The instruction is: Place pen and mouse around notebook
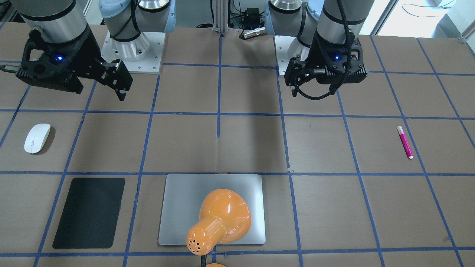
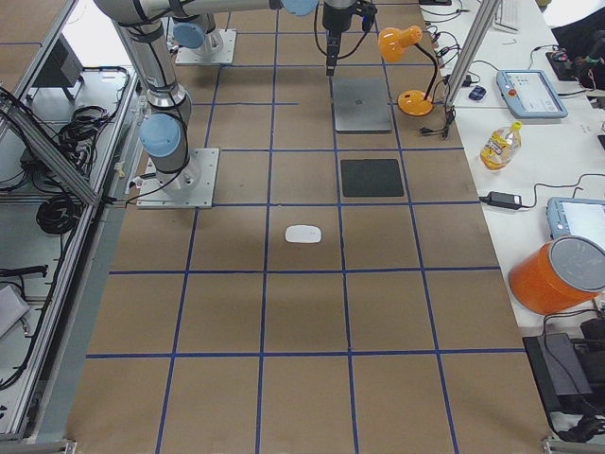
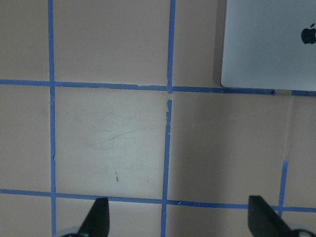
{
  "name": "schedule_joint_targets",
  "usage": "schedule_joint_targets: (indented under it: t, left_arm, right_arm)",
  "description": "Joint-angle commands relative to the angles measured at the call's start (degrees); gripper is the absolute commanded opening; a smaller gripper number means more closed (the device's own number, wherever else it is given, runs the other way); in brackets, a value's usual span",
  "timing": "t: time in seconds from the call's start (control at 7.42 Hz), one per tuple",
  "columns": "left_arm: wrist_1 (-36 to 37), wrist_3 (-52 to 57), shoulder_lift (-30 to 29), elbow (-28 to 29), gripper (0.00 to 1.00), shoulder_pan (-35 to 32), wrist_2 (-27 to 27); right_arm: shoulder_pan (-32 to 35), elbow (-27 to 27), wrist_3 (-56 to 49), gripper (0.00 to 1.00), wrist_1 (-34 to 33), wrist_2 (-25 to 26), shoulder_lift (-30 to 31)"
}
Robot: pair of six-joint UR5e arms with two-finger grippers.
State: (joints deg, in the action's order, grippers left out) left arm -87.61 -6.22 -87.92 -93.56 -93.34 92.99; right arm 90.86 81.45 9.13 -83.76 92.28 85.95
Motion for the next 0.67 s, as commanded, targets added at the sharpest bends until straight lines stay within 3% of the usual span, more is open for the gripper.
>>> schedule_joint_targets:
  t: [0.0, 0.54]
  left_arm:
    - [0.07, -0.20, 0.29, 0.22, 1.00, 0.00, 0.00]
    - [-0.02, 0.51, -0.23, 0.05, 1.00, 0.00, -0.09]
  right_arm:
    - [0.02, -0.06, 0.01, 1.00, 0.00, 0.00, 0.01]
    - [0.02, 0.03, -0.08, 1.00, 0.00, 0.00, 0.01]
